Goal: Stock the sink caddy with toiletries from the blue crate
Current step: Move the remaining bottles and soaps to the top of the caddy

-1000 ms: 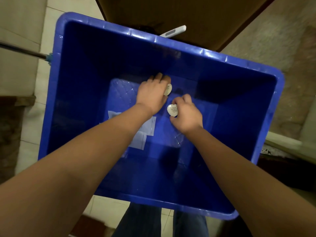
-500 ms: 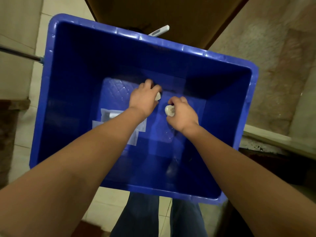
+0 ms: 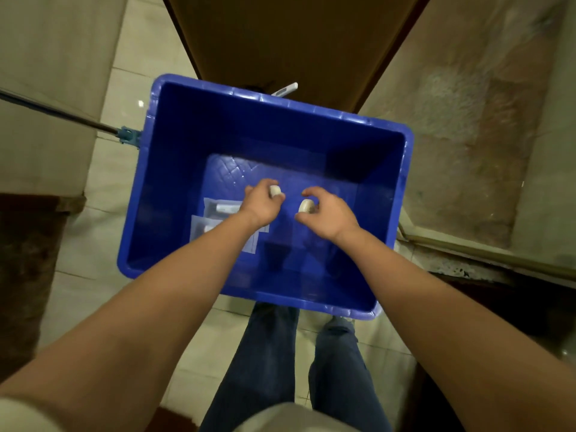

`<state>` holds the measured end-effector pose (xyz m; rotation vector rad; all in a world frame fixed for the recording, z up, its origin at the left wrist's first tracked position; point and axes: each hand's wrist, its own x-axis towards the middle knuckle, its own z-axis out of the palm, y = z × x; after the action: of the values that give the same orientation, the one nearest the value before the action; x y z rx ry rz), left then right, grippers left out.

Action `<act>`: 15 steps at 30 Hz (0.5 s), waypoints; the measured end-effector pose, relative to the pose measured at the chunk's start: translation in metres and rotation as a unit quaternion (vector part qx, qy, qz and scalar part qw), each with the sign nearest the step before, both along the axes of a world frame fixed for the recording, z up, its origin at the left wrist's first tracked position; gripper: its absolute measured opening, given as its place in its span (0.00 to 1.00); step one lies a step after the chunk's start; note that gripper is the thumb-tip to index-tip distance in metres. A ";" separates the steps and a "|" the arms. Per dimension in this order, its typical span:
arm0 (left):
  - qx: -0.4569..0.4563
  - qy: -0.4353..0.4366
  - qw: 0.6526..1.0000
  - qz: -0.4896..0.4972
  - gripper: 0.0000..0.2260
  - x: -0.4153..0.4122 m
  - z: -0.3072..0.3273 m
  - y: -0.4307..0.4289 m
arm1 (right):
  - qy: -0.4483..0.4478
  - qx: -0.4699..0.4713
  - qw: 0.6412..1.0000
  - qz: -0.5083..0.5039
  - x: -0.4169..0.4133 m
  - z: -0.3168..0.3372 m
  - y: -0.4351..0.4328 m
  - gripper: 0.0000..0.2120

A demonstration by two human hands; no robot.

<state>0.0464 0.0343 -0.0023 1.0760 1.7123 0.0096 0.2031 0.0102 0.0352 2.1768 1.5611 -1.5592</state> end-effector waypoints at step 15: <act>-0.150 -0.317 0.907 0.234 0.20 0.047 0.162 -0.012 | 0.146 -0.011 0.937 -0.318 0.048 0.156 -0.033 0.11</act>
<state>0.0931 0.0223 0.1602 0.3463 1.2745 0.3539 0.2515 -0.0233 0.1914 2.7057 0.8950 -2.1287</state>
